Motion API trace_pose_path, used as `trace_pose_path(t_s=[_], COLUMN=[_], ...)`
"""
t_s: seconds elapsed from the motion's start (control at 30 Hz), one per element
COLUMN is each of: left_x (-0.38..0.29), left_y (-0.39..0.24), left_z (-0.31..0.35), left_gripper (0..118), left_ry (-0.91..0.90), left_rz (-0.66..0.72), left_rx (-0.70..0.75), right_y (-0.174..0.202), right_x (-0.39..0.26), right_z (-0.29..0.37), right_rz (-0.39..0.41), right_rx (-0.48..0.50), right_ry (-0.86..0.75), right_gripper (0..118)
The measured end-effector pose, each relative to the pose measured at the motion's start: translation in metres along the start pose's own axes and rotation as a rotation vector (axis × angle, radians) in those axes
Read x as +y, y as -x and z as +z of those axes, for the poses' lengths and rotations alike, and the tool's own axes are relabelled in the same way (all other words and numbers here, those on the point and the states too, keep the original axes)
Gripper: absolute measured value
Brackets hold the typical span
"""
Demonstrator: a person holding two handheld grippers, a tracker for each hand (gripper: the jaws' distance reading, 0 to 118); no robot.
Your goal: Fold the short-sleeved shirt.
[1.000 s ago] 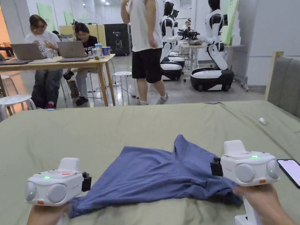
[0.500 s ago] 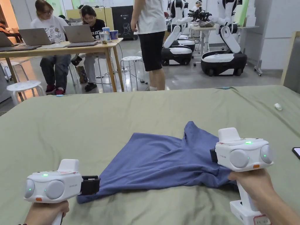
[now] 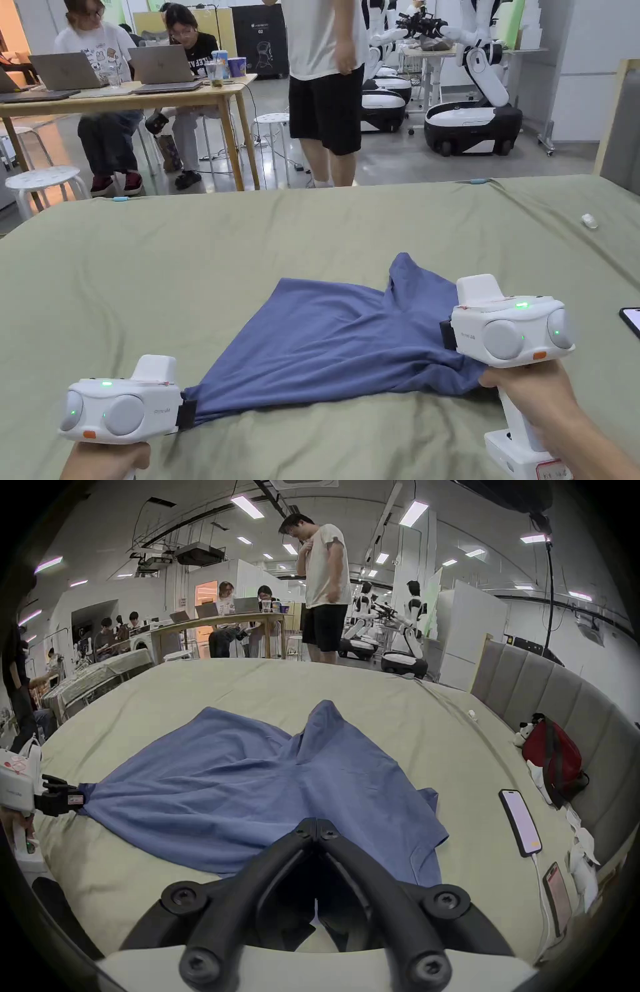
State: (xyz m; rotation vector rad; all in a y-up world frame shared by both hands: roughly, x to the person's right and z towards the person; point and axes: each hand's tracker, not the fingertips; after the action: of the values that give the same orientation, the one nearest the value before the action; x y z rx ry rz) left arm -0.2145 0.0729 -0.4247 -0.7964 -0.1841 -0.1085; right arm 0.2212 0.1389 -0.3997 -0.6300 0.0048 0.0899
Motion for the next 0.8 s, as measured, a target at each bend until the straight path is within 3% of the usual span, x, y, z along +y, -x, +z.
trace_pose_path(t_s=[0.27,0.53,0.6,0.67,0.7,0.8], left_x=[0.032,0.069,0.075,0.08,0.082,0.086], left_y=[-0.002,-0.033,-0.038,-0.041,-0.044,-0.045], left_z=[0.021,0.011,0.001,-0.012,-0.017,-0.031], left_gripper=[2,2,2,2,2,2], left_ry=[-0.105,-0.157,-0.149,-0.133,-0.132,-0.126], left_rz=[0.029,0.006,0.017,0.013,0.009,0.006], left_rx=[-0.022,-0.067,-0.105,-0.119,-0.116,-0.124], right_y=[-0.027,-0.077,-0.09,-0.099,-0.104,-0.107], right_x=[0.021,0.081,0.098,0.11,0.115,0.124], right_z=[-0.001,-0.058,-0.08,-0.108,-0.124,-0.165], right_rz=[-0.021,-0.038,-0.034,-0.037,-0.034,0.016], right_rx=[-0.017,-0.019,-0.011,0.037,0.044,0.006], right_ry=[-0.011,0.042,0.064,0.134,0.157,0.201], right_gripper=[0,0,13,53,59,59])
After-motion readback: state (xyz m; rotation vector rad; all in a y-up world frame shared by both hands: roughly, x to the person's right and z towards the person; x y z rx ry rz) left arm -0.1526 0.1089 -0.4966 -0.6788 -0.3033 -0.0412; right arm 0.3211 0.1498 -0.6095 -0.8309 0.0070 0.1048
